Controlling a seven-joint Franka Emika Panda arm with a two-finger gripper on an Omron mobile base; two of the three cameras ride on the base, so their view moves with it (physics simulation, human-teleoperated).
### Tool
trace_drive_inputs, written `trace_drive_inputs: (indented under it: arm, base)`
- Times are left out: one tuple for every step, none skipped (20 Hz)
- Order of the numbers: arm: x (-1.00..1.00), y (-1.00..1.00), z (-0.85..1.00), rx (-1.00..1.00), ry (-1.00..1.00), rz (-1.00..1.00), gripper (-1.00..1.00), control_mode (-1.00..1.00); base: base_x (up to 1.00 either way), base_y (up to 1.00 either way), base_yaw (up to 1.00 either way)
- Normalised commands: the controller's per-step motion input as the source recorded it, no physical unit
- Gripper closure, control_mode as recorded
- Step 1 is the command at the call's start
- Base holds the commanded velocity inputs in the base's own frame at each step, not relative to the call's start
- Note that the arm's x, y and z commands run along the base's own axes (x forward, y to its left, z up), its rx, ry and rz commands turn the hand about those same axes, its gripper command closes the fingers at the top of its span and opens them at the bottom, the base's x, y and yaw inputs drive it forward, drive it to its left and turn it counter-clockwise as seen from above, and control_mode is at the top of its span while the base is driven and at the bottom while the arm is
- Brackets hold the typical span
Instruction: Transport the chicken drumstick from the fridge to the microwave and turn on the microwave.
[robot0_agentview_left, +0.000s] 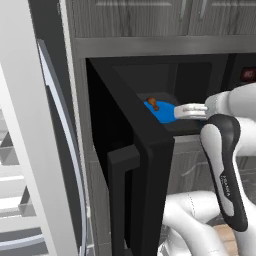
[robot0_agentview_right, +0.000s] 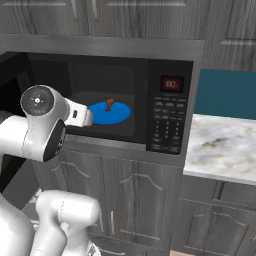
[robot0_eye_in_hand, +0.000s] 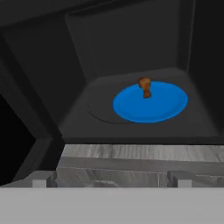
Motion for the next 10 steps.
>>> trace_drive_inputs:
  arm:
    - [-0.63, 0.00, 0.01, 0.06, 0.00, 0.00, -1.00, -1.00]
    - [-0.64, 0.00, 0.01, 0.07, 0.00, 0.00, -1.00, -1.00]
    - [-0.61, 0.00, 0.00, 0.08, 0.00, 0.00, -1.00, -1.00]
    - [-0.56, 0.00, 0.03, 0.03, 0.00, 0.00, -1.00, -1.00]
    - [-0.54, 0.02, 0.05, 0.01, 0.00, 0.00, -1.00, -1.00]
    - [-0.57, 0.00, 0.06, 0.01, 0.00, 0.00, -1.00, -1.00]
    - [-0.58, 0.00, 0.06, 0.03, 0.00, 0.00, -1.00, -1.00]
    - [-0.61, 0.00, 0.06, 0.05, 0.00, 0.00, -1.00, -1.00]
    - [-0.59, 0.00, 0.06, 0.04, 0.00, 0.00, -1.00, -1.00]
    - [-0.59, 0.00, 0.07, 0.05, 0.00, 0.00, -1.00, -1.00]
  base:
    - [0.00, 0.00, 0.00]
    - [0.00, 0.00, 0.00]
    - [0.00, 0.00, 0.00]
    - [0.00, 0.00, 0.00]
    - [0.00, 0.00, 0.00]
    - [0.00, 0.00, 0.00]
    - [0.00, 0.00, 0.00]
    - [0.00, 0.00, 0.00]
    - [0.00, 0.00, 0.00]
    - [0.00, 0.00, 0.00]
